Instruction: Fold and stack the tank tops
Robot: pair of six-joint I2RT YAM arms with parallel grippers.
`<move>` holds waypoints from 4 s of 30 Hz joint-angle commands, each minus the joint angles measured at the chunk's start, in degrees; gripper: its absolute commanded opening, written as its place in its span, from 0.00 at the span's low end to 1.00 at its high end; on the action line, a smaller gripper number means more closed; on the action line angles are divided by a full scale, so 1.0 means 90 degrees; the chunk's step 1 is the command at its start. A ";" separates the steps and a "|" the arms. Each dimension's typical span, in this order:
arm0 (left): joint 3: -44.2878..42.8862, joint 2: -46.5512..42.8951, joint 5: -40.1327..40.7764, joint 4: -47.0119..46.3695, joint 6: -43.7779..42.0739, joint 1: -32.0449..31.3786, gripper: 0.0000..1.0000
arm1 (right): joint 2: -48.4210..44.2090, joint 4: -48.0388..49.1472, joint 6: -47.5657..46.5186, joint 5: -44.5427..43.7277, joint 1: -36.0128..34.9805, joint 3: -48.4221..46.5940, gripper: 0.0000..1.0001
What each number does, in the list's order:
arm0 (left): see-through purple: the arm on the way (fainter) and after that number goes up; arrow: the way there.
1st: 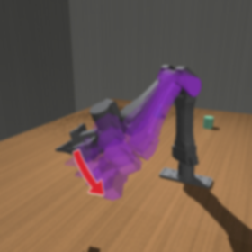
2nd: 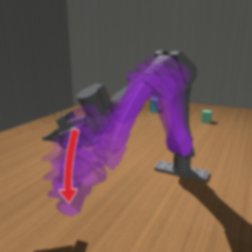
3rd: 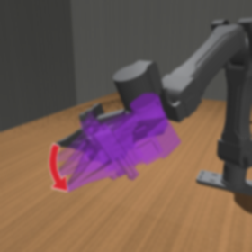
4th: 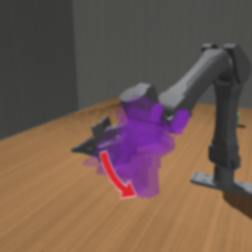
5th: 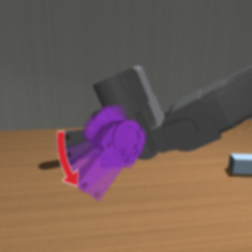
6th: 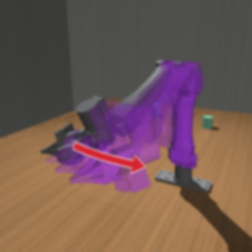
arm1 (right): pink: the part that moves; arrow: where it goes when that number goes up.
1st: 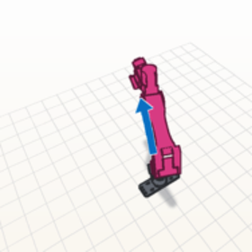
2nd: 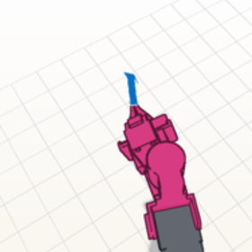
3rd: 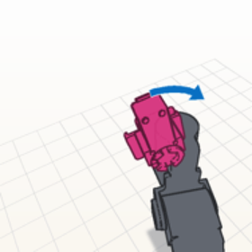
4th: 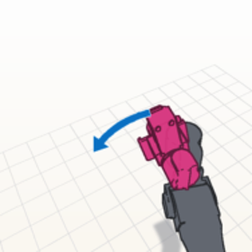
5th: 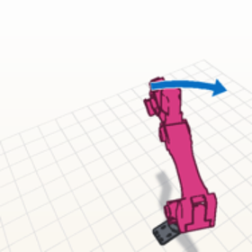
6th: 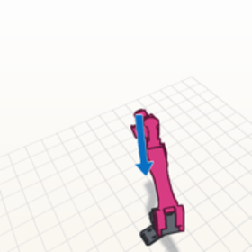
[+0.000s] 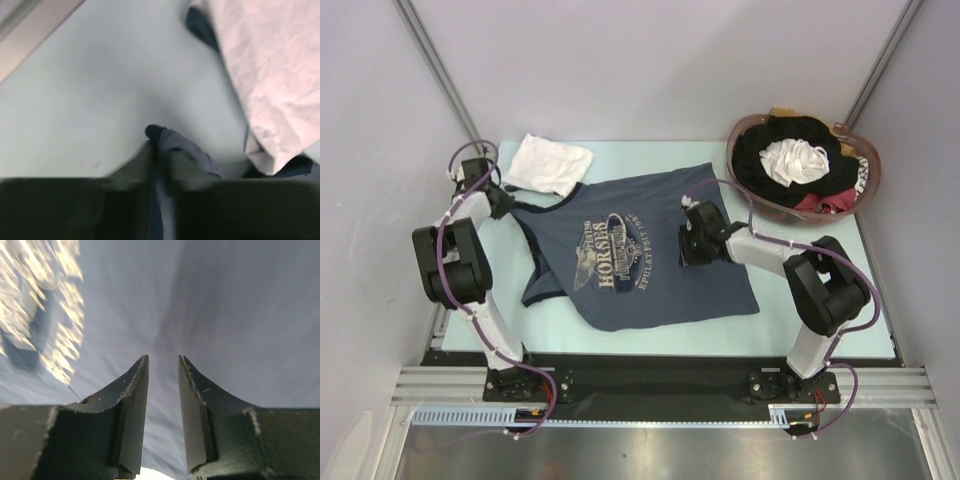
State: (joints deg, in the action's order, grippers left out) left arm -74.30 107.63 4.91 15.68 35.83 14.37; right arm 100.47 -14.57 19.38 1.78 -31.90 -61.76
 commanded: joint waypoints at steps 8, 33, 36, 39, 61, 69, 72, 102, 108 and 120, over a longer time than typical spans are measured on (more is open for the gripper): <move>-0.0263 -0.0180 -0.0292 -0.0198 -0.0222 -0.0034 1.00 | -0.1835 0.0984 0.0445 -0.0383 -0.0098 0.1734 0.39; 0.4105 -0.5494 0.0042 0.2593 0.2170 -0.0054 0.99 | -0.5235 0.1540 0.1636 -0.0725 0.1259 0.4264 0.46; 0.4290 -0.5796 0.0070 0.2886 0.2443 -0.0064 0.99 | -0.5196 0.1560 0.1646 -0.0667 0.1191 0.4303 0.46; 0.4690 -0.6129 0.0021 0.2789 0.2912 -0.0064 0.94 | -0.5206 0.1560 0.1607 -0.0891 0.0890 0.4206 0.46; 0.5111 -0.5552 0.1076 0.1763 0.3646 0.0179 0.10 | -0.5519 0.1511 0.1500 -0.1213 0.0800 0.4381 0.41; 0.4916 -0.6099 0.1300 0.2251 0.3022 0.1049 0.01 | -0.4991 0.1404 0.1568 -0.1292 0.0800 0.4225 0.40; 0.4799 -0.6110 0.1262 0.2349 0.2748 0.1479 0.05 | -0.4991 0.1453 0.1578 -0.1282 0.0800 0.4254 0.40; 0.4720 -0.6423 0.1642 0.1685 0.2559 -0.5686 1.00 | -0.4774 -0.2745 0.3354 -0.1545 0.1005 0.3248 0.71; 0.4819 -0.5419 0.1876 0.1782 0.3759 -0.7306 0.97 | -0.5479 -0.3020 0.3911 -0.1819 0.1161 0.3493 0.60; 0.4506 -0.5289 0.2423 0.2748 0.4260 -0.7914 0.97 | -0.4318 -0.1790 0.4038 -0.1175 0.1318 0.4039 0.41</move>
State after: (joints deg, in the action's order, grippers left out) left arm -31.31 61.39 23.11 36.23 71.46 -55.44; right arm 59.64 -34.68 54.19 -9.96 -20.27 -27.05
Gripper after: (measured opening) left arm 0.972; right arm 0.449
